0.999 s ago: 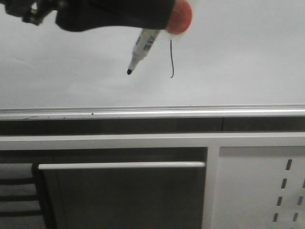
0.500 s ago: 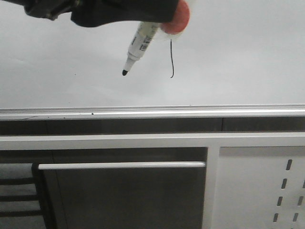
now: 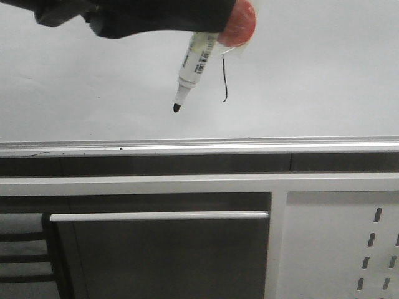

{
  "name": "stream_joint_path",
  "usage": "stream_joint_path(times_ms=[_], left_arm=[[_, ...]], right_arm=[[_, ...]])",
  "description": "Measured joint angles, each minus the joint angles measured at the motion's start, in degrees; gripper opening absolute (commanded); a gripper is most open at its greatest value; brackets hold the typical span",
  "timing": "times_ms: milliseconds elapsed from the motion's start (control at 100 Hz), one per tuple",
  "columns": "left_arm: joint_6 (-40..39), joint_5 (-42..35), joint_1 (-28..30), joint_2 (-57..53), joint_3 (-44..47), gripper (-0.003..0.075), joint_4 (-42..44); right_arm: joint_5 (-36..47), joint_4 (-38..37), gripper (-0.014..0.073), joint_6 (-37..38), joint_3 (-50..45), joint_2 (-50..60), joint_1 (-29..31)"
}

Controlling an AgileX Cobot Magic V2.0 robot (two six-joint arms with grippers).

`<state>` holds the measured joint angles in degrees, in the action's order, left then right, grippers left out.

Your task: Write number 1 on whiteboard

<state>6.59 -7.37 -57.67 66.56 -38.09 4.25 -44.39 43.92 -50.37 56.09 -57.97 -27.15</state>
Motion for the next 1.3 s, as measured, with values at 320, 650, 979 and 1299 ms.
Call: stream_joint_path(times_ms=[320, 650, 979, 1299], left_arm=[[-0.6, 1.2, 5.7, -3.5, 0.0, -0.0021, -4.8], [-0.6, -7.8, 15.6, -3.2, 0.0, -0.0021, -10.9], [5.4, -18.3, 16.7, 2.0, 1.8, -0.002, -21.7], [7.1, -23.8, 16.7, 7.2, 1.9, -0.002, -24.6]], right_arm=[[0.6, -0.6, 0.0351, 3.4, 0.0, 0.8, 9.2], [0.6, -0.6, 0.0351, 4.5, 0.0, 3.5, 14.4], [0.6, -0.6, 0.0351, 4.6, 0.0, 3.5, 14.5], [1.3, -0.6, 0.0351, 4.7, 0.0, 3.5, 14.5]])
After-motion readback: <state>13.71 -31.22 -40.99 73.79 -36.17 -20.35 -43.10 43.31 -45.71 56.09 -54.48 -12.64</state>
